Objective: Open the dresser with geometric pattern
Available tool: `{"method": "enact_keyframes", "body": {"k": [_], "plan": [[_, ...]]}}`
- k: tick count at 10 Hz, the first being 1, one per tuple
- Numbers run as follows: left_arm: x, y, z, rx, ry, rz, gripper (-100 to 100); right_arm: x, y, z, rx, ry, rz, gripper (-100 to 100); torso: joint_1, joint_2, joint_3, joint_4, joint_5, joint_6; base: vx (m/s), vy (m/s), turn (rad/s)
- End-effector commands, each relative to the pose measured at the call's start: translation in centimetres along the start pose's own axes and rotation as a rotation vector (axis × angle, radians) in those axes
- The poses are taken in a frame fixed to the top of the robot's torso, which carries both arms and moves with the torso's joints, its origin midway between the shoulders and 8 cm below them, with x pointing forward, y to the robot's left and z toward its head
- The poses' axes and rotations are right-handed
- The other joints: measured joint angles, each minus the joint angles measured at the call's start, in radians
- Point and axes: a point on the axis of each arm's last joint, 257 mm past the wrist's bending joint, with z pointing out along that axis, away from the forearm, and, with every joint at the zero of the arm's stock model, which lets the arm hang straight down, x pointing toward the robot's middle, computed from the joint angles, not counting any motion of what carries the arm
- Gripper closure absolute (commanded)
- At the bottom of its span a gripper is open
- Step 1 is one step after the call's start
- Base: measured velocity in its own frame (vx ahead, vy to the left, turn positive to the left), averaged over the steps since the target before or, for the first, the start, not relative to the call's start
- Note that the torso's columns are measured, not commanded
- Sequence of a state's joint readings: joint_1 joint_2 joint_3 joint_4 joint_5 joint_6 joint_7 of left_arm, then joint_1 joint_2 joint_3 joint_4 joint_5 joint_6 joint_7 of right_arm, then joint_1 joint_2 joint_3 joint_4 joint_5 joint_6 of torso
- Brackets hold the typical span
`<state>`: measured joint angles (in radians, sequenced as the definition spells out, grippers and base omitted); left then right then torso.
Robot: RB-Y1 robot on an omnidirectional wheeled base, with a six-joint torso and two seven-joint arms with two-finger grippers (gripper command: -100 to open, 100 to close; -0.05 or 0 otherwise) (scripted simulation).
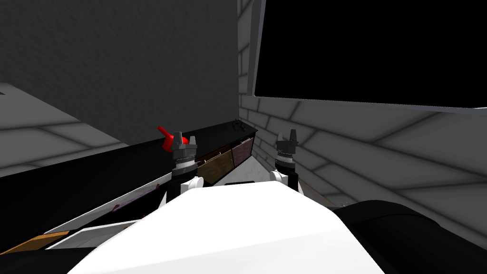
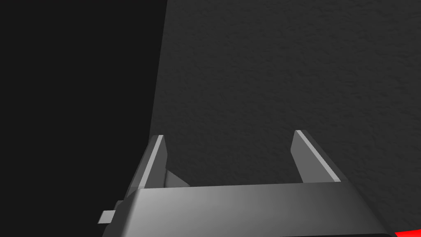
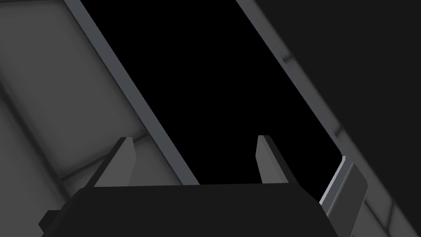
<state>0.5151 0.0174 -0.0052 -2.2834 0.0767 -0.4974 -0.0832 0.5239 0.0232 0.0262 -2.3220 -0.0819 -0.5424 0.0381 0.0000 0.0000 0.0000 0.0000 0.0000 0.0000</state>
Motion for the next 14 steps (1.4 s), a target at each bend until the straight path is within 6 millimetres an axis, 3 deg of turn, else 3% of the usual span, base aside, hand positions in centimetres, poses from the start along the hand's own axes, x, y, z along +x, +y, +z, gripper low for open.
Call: {"method": "enact_keyframes", "body": {"k": [1, 9, 10, 11, 14], "plan": [[0.0, 0.0, 0.0, 0.0, 0.0, 0.0, 0, 0.0, 0.0, 0.0, 0.0, 0.0, 0.0, 0, 0.0, 0.04, -0.082, 0.041, 0.0, 0.0, 0.0, 0.0, 0.0], [0.0, 0.0, 0.0, 0.0, 0.0, 0.0, 0, 0.0, 0.0, 0.0, 0.0, 0.0, 0.0, 0, 0.0, 0.618, -1.234, 0.617, 0.0, 0.0, 0.0, 0.0, 0.0], [0.2, 0.5, 0.0, 0.002, 0.033, 0.015, -100, 0.0, 0.0, 0.0, 0.0, 0.0, 0.0, 0, 0.0, 0.691, -1.382, 0.691, 0.0, 0.0, 0.013, -0.017, -0.042], [0.2, 0.8, -0.1, 0.002, 0.047, 0.023, -100, 0.0, 0.0, 0.0, 0.0, 0.0, 0.0, 0, -0.001, 0.725, -1.451, 0.724, 0.0, 0.0, 0.016, -0.039, -0.039], [-0.2, 2.3, -0.2, 0.005, 0.075, 0.045, -100, 0.0, 0.0, 0.0, 0.0, 0.0, 0.0, 0, -0.001, 0.737, -1.476, 0.737, 0.0, 0.0, 0.027, -0.051, -0.049]]}}
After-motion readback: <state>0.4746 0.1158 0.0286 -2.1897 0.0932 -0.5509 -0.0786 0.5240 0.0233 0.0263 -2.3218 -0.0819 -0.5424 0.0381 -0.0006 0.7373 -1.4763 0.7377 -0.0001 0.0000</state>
